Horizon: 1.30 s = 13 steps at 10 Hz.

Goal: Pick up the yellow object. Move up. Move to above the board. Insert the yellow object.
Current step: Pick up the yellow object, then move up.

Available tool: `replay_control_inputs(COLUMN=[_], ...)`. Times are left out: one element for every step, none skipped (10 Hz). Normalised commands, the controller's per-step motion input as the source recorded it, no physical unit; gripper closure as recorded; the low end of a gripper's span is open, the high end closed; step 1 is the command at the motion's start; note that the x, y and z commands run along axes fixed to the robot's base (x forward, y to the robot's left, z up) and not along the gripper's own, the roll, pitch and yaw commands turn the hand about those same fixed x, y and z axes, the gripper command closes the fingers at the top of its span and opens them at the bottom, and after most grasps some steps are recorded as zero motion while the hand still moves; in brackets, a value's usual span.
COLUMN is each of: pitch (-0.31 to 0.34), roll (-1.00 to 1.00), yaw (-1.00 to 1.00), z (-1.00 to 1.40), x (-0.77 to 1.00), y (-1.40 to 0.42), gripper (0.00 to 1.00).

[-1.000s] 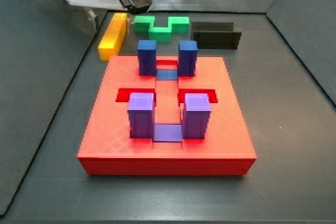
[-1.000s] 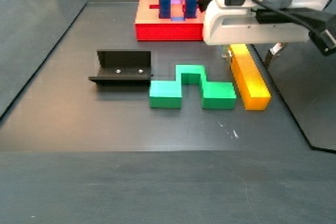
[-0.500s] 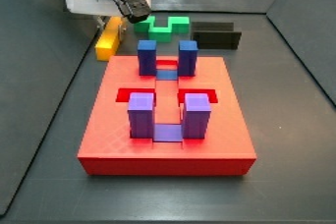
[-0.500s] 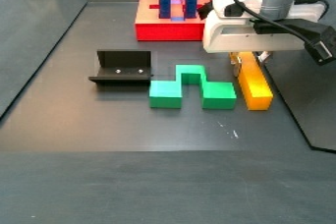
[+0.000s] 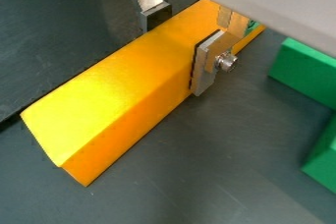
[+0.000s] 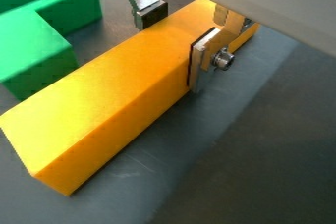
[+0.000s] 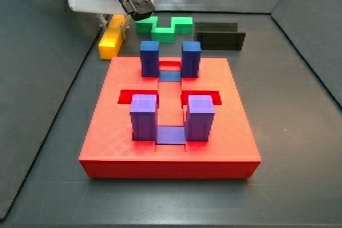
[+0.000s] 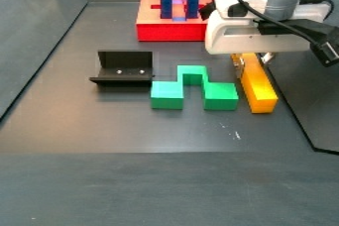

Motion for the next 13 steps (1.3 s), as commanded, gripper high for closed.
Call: replay_control_inputs(pitch=[0.0,0.0,0.0,0.0,0.0,0.0,0.0,0.0,0.0,0.0,0.0,-0.019,0.034], roll=[0.0,0.0,0.0,0.0,0.0,0.0,0.0,0.0,0.0,0.0,0.0,0.01,-0.01], yaw=[0.0,0.0,0.0,0.0,0.0,0.0,0.0,0.0,0.0,0.0,0.0,-0.03,-0.04], z=[0.0,0.0,0.0,0.0,0.0,0.0,0.0,0.0,0.0,0.0,0.83,0.86,0.7], x=[0.0,0.0,0.0,0.0,0.0,0.0,0.0,0.0,0.0,0.0,0.0,0.03,-0.02], y=[0.0,0.0,0.0,0.0,0.0,0.0,0.0,0.0,0.0,0.0,0.0,0.05,0.04], gripper=[1.0,1.0,1.0,1.0,1.0,1.0,1.0,1.0,1.0,1.0,1.0,1.0,1.0])
